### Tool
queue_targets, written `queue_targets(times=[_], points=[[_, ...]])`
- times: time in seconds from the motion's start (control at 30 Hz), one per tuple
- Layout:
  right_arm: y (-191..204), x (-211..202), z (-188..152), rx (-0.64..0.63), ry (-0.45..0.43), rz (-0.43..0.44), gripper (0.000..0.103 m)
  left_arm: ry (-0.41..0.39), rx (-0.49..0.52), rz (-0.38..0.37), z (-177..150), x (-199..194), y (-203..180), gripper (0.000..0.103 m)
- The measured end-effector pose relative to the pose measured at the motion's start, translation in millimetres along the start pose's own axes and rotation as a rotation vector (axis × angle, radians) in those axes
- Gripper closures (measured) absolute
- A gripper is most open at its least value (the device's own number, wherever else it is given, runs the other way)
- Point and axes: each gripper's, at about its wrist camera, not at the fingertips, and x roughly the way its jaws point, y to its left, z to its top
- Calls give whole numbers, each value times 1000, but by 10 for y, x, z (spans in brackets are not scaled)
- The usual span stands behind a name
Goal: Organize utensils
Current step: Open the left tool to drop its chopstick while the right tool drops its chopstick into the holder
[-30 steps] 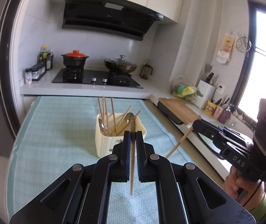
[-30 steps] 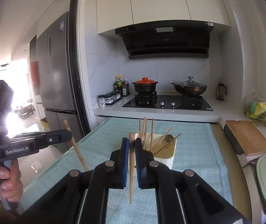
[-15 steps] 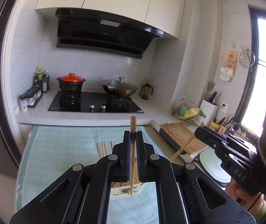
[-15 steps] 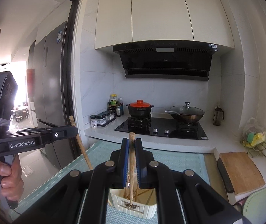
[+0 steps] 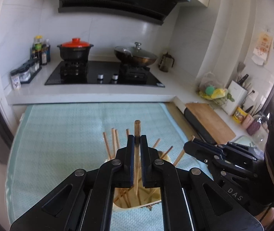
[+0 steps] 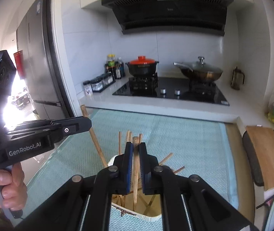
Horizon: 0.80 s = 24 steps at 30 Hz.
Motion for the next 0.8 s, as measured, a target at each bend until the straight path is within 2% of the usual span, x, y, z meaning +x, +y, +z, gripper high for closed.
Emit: queue_targets(times=[0.1,0.13,0.17,0.2,0.23,0.27,0.33,0.43,0.67,0.73,0.8], points=[[-94,358,-54,27,83,20,95,41,-15,30,-20,230,87,97],[-111,449,-63,32,97,19,94,48,-17,44,-12,276,110,86],[-128,518,-63,35,102,11,85,47,-21,55,-10,295,133,60],[-150,555,-56,39,96,5,64,30,-25,67,-6,279,155,45],[-178,562,-50,52,79,6,52,-4,-29,84,-9,228,174,23],[-222,545,-19,72,51,10,39,-43,-28,99,-6,173,187,13],[-268,487,8,93,7,3,39,-85,-18,122,-17,75,204,11],[-325,457,14,102,-12,-24,39,-111,1,150,-41,-15,205,9],[-282,213,-226,84,-41,-79,39,-199,89,267,-263,-260,-10,1],[-219,102,-309,64,-40,-101,37,-225,103,305,-355,-353,-96,1],[-143,-24,-378,45,-46,-120,29,-235,119,334,-428,-437,-182,1]])
